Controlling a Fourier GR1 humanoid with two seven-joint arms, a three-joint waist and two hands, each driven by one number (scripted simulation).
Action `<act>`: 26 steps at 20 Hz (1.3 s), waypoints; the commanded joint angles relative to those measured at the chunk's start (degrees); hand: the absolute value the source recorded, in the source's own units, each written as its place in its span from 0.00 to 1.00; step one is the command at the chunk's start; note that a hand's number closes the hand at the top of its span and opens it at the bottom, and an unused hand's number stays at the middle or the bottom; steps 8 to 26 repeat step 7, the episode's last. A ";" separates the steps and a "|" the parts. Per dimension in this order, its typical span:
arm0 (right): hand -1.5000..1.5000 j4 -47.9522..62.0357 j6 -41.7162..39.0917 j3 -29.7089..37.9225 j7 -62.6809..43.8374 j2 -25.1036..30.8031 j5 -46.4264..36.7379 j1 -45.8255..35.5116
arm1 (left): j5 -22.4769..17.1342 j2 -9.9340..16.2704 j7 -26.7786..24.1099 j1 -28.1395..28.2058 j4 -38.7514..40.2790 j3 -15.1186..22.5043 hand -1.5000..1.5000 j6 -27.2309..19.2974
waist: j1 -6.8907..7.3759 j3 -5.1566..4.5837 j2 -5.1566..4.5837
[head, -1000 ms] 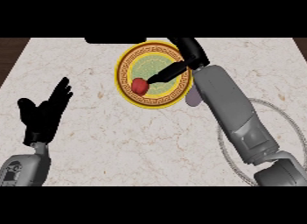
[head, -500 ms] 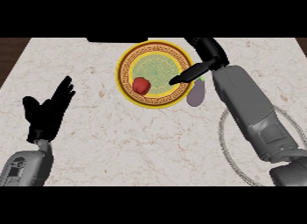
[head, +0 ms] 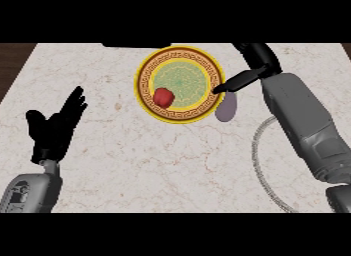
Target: Pick the bell pepper from the placemat and place it in the plate
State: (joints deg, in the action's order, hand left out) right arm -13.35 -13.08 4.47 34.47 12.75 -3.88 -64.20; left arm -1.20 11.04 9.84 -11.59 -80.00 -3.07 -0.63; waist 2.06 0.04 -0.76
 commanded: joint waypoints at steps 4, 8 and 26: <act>0.00 3.11 -1.12 -0.83 3.59 4.35 -2.99 1.56 | -0.27 1.20 1.26 0.16 -2.56 -0.98 0.50 0.59 | 0.43 0.03 -0.16; 0.00 4.85 -0.28 -0.24 2.93 4.46 -3.16 0.54 | -0.71 0.80 -0.56 2.19 -2.28 -0.57 0.50 1.95 | 1.11 0.04 -0.40; 0.00 4.85 -0.28 -0.24 2.93 4.46 -3.16 0.54 | -0.71 0.80 -0.56 2.19 -2.28 -0.57 0.50 1.95 | 1.11 0.04 -0.40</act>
